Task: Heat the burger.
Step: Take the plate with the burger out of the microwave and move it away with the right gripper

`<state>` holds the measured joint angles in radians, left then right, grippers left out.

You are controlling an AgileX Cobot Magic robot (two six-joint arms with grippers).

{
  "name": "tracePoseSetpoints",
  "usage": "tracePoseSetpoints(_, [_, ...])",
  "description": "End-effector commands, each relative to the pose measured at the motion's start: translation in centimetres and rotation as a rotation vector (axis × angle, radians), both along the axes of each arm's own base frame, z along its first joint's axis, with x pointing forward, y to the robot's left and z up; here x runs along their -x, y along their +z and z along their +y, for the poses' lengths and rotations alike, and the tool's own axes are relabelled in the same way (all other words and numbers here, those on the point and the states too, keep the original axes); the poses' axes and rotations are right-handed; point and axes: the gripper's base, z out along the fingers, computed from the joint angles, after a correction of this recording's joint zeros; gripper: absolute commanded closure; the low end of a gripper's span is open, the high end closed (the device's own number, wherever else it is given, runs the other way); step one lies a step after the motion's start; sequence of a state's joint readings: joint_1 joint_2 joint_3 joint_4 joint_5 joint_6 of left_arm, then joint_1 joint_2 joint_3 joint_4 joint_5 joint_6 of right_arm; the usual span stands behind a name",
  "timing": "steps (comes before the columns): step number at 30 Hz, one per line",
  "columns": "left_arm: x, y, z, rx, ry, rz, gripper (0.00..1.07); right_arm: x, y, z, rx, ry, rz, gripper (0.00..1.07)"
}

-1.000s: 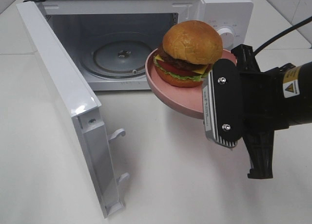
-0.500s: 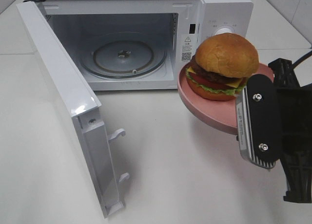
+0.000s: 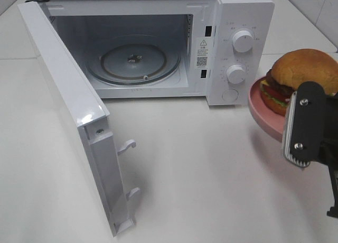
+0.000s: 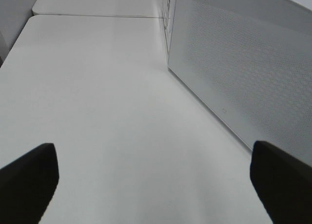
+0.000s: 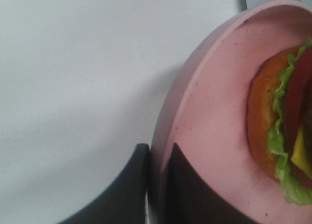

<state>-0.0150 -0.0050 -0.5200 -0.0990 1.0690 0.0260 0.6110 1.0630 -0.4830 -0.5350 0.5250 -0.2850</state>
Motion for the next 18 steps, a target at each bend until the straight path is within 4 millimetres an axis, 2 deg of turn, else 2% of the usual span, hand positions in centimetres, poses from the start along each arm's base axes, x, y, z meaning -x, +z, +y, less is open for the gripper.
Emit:
tracePoseSetpoints(1, [0.1, -0.1, 0.0, 0.002, 0.004, 0.001, 0.06, -0.6, 0.8, -0.8, 0.005, -0.041, -0.08, 1.04])
tracePoseSetpoints(3, [0.1, -0.1, 0.0, 0.002, 0.004, 0.001, 0.06, -0.8, 0.8, -1.1, 0.006, -0.066, -0.089, 1.03])
tracePoseSetpoints(5, [0.1, -0.1, 0.0, 0.002, 0.004, 0.001, 0.06, -1.5, 0.7, -2.2, 0.015, -0.179, -0.115, 1.03])
tracePoseSetpoints(11, [0.1, -0.1, 0.0, 0.002, 0.004, 0.001, 0.06, -2.7, -0.2, -3.5, 0.029, -0.353, -0.132, 1.03])
tracePoseSetpoints(18, [0.1, -0.1, 0.0, 0.002, 0.004, 0.001, 0.06, -3.8, -1.2, -4.7, 0.085, -0.484, -0.135, 1.02])
